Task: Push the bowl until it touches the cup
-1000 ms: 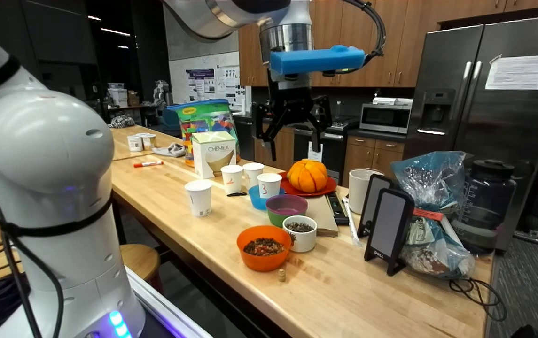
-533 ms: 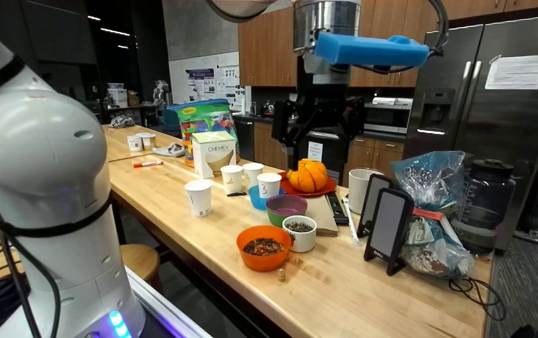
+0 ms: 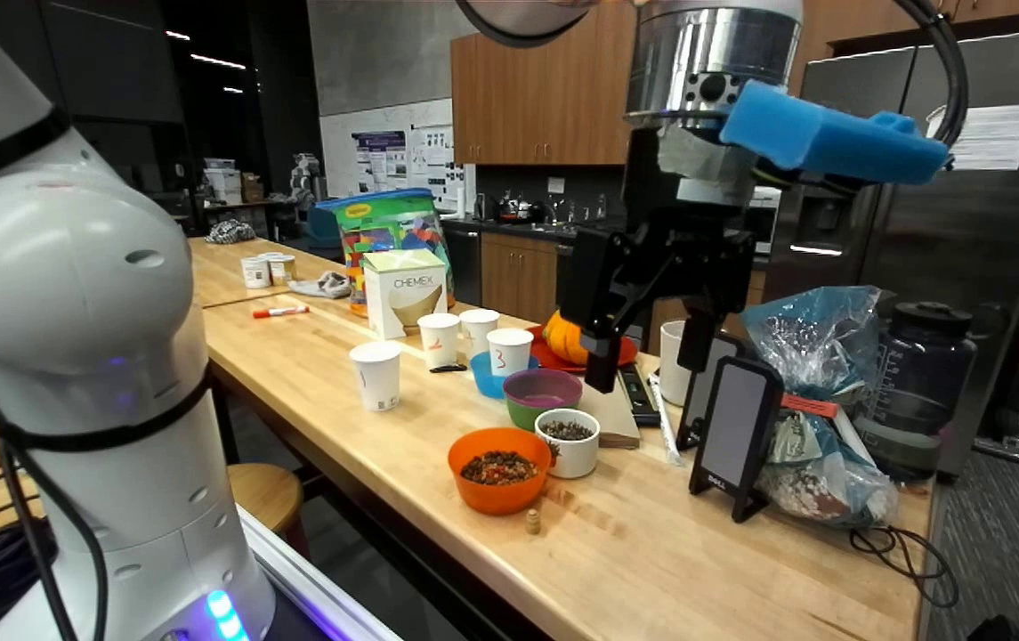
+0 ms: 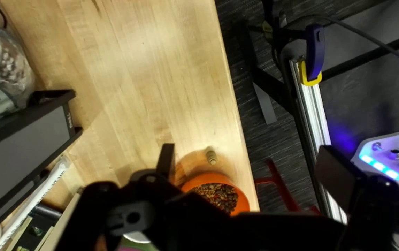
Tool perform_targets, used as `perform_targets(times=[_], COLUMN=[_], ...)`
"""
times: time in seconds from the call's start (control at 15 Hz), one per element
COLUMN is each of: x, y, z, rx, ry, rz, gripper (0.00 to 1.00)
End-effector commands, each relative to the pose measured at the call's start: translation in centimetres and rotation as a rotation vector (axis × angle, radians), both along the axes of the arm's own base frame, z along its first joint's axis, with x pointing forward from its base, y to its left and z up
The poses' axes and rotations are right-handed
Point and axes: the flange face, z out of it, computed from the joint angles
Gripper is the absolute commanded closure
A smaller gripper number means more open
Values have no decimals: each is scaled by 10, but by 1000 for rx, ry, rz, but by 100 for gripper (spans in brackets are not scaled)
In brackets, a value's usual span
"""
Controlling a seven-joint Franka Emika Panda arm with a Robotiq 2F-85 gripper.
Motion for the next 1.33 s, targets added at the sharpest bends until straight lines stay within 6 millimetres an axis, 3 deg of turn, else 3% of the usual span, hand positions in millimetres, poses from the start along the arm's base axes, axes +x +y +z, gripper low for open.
perform_targets(times=[0.0,0.4,0.47,1.27], x=[-3,1,2,5], y=[-26,-49,-37,-38], z=[-8,-14,-14,-23], rx=[-57,-129,-110,-118], ry=[-45,-88,-95,-75], rz=[7,-26,-27,2], gripper=[0,0,0,0])
